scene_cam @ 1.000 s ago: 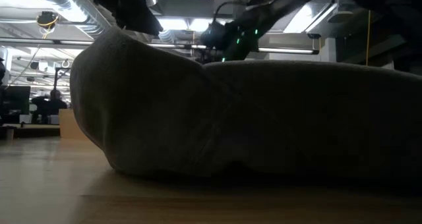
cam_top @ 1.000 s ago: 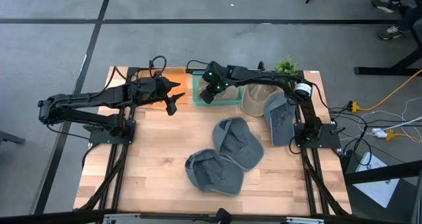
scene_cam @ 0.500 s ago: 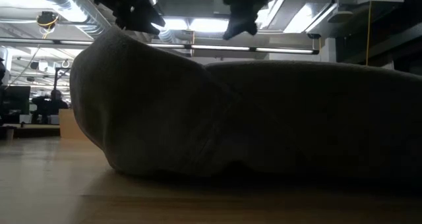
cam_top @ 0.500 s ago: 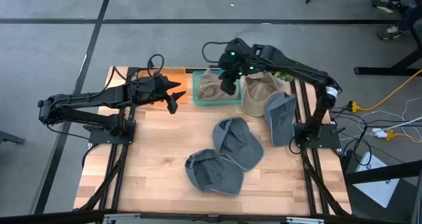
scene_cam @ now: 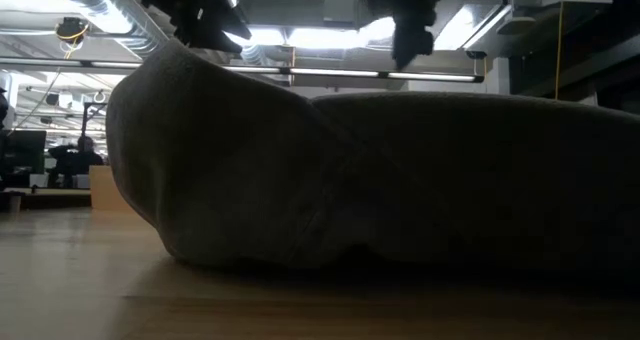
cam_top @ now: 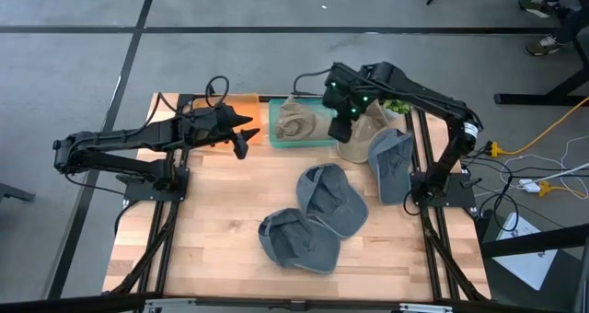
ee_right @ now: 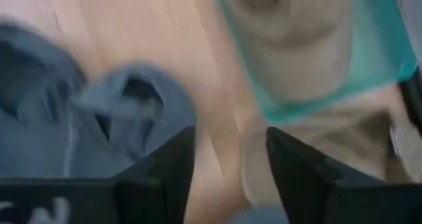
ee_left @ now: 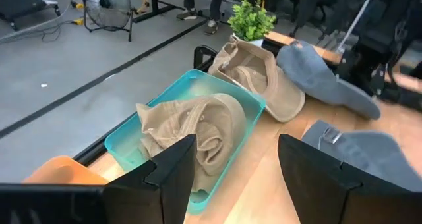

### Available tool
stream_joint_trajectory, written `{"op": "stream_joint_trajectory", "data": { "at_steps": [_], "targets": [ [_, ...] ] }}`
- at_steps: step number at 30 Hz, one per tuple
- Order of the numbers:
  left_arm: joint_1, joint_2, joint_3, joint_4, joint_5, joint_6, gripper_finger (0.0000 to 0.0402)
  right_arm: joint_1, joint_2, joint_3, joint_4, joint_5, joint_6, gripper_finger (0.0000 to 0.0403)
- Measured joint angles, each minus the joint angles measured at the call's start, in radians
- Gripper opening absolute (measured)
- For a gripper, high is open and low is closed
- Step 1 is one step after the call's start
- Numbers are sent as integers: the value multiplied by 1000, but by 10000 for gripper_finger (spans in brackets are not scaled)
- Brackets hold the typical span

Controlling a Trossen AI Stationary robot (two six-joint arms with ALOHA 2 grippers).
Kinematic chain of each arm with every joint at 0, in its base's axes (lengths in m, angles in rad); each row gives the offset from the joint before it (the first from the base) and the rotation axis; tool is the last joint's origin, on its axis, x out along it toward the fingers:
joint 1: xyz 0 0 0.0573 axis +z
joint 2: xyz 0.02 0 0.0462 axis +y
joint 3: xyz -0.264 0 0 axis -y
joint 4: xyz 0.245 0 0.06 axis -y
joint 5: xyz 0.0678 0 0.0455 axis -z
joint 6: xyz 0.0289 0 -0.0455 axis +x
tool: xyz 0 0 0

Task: Pick & Place hat
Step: Put the brown cap into the green bin

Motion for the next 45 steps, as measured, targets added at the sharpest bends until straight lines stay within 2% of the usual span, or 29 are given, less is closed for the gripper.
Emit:
{"op": "stream_joint_trajectory", "data": {
  "at_steps": [5, 11, 14, 18, 24, 33, 40, 45],
  "targets": [
    [0, 0, 0, -45, 1, 44, 208, 0, 0, -82, -92, 26, -32, 221],
    [0, 0, 0, -88, 18, 46, 208, 17, 1, -270, -90, 26, 22, 225],
    [0, 0, 0, -93, 29, 47, 208, 28, 1, -382, -21, 36, 15, 223],
    [0, 0, 0, -93, 28, 47, 208, 45, 2, -516, 68, 100, 15, 216],
    [0, 0, 0, -93, 31, 47, 208, 72, 2, -658, 177, 183, 43, 205],
    [0, 0, 0, -92, 24, 47, 207, 112, 2, -774, 236, 195, 35, 201],
    [0, 0, 0, -91, 23, 47, 207, 131, 2, -819, 261, 429, -39, 200],
    [0, 0, 0, -91, 23, 47, 207, 131, 2, -829, 324, 471, -104, 200]
  ]
}}
